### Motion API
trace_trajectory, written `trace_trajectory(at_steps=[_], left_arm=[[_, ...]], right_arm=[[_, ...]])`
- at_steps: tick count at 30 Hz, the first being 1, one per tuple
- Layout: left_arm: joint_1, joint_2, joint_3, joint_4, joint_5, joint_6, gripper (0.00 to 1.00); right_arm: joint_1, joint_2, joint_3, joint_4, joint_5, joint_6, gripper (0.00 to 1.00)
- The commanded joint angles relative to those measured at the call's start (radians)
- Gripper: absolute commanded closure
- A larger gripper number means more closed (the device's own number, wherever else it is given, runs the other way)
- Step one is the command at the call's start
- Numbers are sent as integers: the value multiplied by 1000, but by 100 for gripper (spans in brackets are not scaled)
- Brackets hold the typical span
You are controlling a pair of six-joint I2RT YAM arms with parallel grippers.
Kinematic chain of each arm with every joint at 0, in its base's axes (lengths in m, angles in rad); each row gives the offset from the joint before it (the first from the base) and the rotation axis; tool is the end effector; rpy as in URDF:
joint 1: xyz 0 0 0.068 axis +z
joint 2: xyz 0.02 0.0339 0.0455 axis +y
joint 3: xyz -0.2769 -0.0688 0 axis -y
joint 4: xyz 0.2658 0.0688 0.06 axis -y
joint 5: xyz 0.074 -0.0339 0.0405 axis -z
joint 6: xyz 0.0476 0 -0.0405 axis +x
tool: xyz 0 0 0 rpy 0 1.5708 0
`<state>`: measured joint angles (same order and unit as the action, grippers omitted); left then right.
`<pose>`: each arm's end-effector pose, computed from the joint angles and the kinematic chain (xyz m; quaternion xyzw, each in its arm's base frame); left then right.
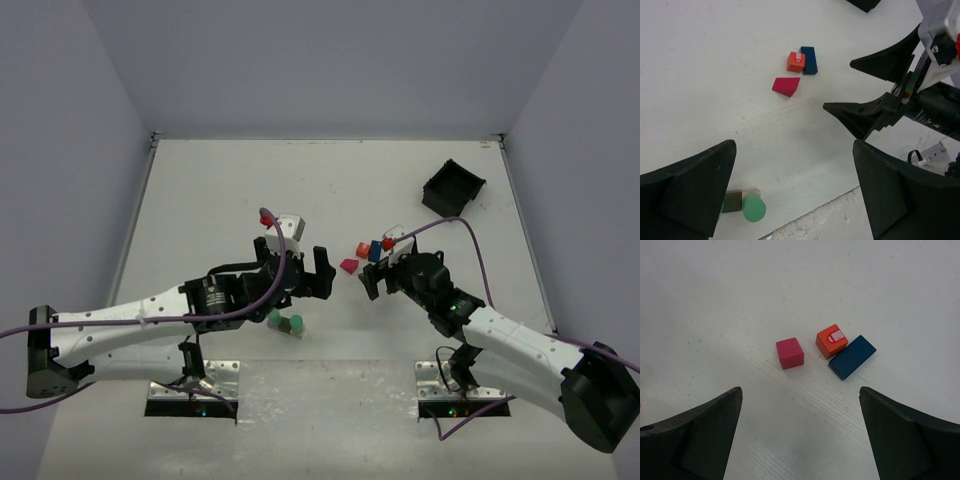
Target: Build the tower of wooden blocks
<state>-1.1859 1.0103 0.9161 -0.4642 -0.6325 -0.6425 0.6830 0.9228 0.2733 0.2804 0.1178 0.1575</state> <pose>0.1156 -0.2104 0.3232 0.0778 0.8412 -0.1990 0.4967 0.1695 0.1307 0.1776 -0.1817 0.8038 0.1859 0.5351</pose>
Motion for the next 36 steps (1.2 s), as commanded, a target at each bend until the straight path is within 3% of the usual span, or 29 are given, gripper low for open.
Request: trace_trajectory(at_steps=[1,10,17,23,29,36], left_arm=[[74,10,9,74,-57,-20,0],[340,18,-14,193,60,15,0],[500,41,-105,238,118,-69,0],[647,69,-140,213,51,-147,0],[735,-1,-181,256,65,-129,0],[744,-60,-276,276,-16,-189,0]], right_arm=[[-3,-22,33,25,3,6,1],[-10,26,50,20,39,45,1],[-74,110,122,-83,97,140,1],[-135,129,141,-127,125,209,1],[-174,166,162,-160,120,259,1],[-193,222,201,-215,156,304,1]])
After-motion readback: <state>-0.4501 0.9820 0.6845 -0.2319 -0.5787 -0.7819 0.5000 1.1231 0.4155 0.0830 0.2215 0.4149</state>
